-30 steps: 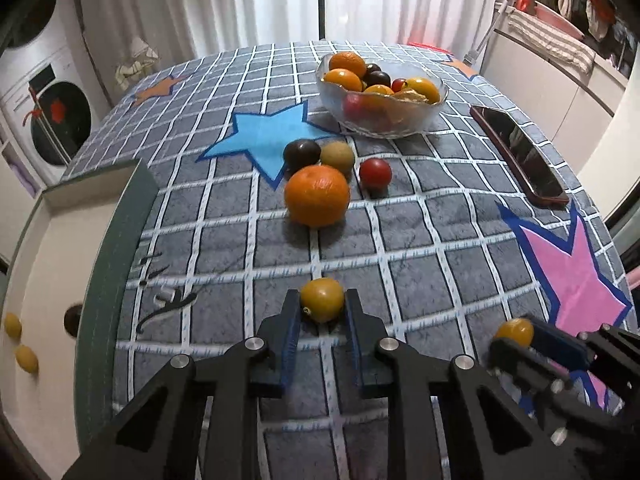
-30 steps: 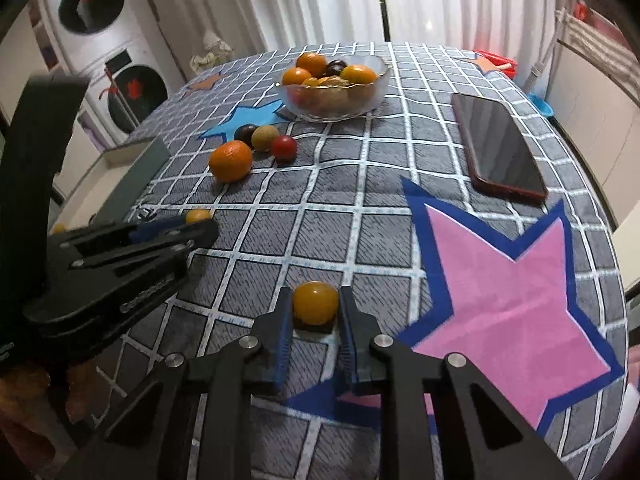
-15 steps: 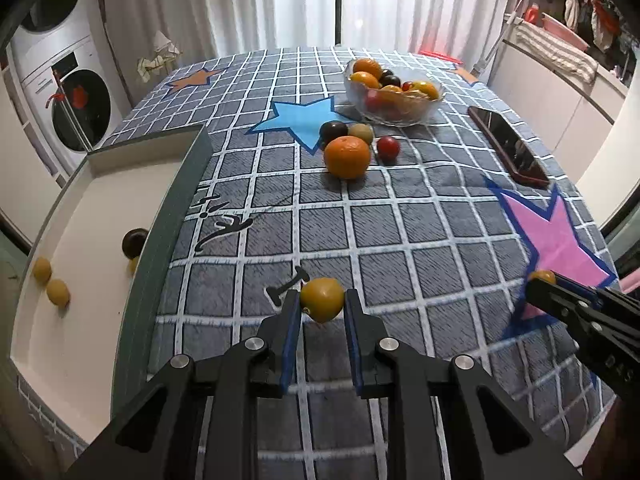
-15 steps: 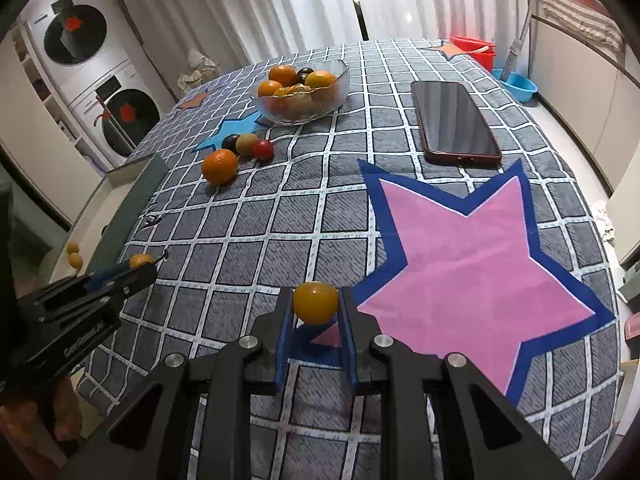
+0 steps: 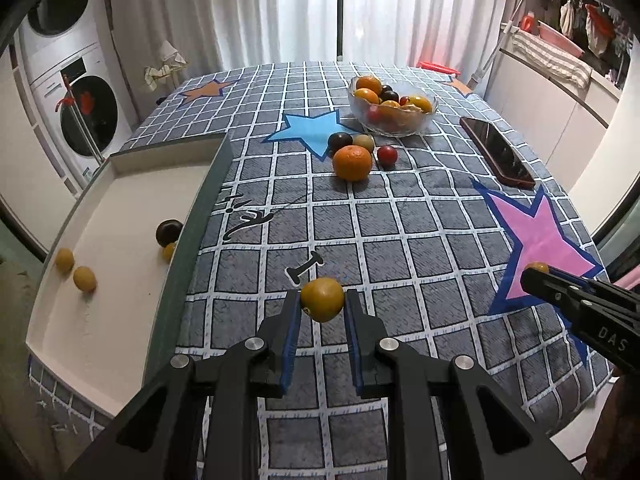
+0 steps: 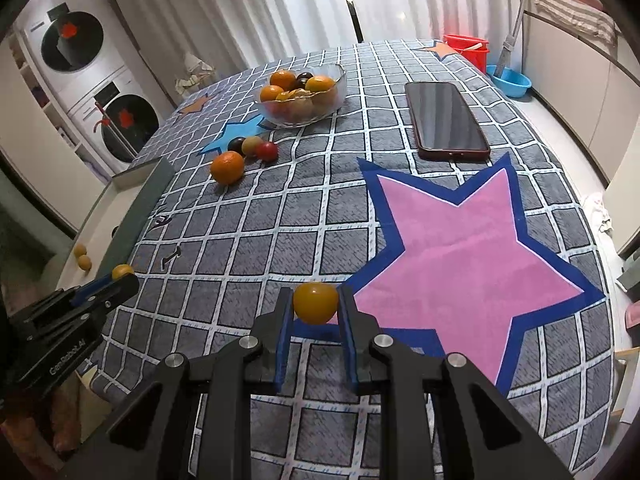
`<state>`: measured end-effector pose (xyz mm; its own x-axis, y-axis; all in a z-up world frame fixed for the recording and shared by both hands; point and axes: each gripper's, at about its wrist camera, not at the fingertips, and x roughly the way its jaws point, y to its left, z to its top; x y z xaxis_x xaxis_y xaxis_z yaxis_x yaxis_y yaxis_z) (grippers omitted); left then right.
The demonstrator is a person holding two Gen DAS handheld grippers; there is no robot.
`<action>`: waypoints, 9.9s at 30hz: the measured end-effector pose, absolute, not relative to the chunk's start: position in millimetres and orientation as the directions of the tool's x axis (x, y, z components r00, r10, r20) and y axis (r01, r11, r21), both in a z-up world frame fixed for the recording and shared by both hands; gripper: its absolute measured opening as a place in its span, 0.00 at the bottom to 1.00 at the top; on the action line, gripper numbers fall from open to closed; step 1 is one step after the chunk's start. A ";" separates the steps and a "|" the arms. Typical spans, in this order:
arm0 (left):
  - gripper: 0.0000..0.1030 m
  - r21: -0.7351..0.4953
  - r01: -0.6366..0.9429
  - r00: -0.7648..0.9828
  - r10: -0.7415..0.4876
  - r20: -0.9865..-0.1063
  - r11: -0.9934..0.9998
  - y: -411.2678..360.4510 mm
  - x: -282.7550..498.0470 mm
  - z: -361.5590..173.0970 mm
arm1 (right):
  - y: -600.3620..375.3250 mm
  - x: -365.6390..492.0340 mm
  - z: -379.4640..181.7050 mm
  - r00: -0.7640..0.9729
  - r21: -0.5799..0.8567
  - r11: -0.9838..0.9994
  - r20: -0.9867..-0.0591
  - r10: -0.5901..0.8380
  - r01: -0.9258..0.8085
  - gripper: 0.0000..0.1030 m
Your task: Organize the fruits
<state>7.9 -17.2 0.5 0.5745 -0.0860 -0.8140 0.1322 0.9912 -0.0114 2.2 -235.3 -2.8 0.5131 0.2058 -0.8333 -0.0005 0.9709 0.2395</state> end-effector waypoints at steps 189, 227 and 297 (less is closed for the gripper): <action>0.94 0.130 0.098 0.516 0.061 -0.855 0.987 -32.1 15.7 -13.9 | -236.5 7.0 -26.7 0.435 0.120 0.989 -0.898 0.070 0.088 1.00; 0.54 0.002 0.086 0.489 -0.041 -0.871 0.996 -63.5 169.5 -39.8 | -240.1 30.9 -16.9 0.512 0.070 0.997 -0.856 0.073 -0.026 1.00; 0.40 -0.007 0.026 0.569 -0.020 -0.822 1.000 -13.1 59.7 -43.1 | -189.6 111.4 -23.4 0.524 0.091 0.985 -0.837 0.156 -0.148 0.67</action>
<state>59.7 -13.1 -43.1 0.5694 -0.0200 -0.8218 0.0256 0.9996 -0.0066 111.4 -189.6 -23.4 0.5241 0.1558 -0.8373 -0.1481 0.9848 0.0906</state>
